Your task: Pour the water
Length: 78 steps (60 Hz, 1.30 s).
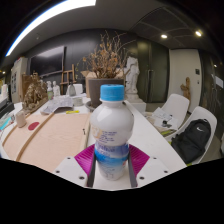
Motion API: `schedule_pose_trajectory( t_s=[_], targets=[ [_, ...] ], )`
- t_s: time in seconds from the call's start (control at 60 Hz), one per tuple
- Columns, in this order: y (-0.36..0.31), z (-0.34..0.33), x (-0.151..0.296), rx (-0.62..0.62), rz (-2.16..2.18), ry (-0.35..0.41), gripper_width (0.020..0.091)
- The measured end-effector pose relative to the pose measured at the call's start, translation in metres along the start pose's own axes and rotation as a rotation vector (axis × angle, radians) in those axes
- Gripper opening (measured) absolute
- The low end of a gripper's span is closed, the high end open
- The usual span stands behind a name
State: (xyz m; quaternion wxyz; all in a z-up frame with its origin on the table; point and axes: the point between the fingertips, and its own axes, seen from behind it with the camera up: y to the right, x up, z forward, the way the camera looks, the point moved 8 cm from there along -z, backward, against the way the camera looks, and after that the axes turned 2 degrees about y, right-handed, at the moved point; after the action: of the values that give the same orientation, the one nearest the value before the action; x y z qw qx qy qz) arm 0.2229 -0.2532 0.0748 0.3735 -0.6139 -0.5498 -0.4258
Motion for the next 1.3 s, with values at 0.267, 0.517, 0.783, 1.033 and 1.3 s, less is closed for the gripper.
schedule_pose_trajectory(
  t_s=[0.267,0.517,0.783,1.033,1.3],
  targets=[
    [0.004,-0.001,0.000,-0.032,-0.050,0.011,0.0350],
    [-0.005,-0.004,0.042,-0.110,-0.129,0.038,0.0350],
    [-0.084,-0.006,0.170,-0.286,-0.430,0.160,0.0350],
    [-0.268,0.016,0.249,-0.360,-0.930,0.289,0.0350],
    [-0.444,0.072,0.220,-0.368,-1.587,0.389,0.0347]
  ],
)
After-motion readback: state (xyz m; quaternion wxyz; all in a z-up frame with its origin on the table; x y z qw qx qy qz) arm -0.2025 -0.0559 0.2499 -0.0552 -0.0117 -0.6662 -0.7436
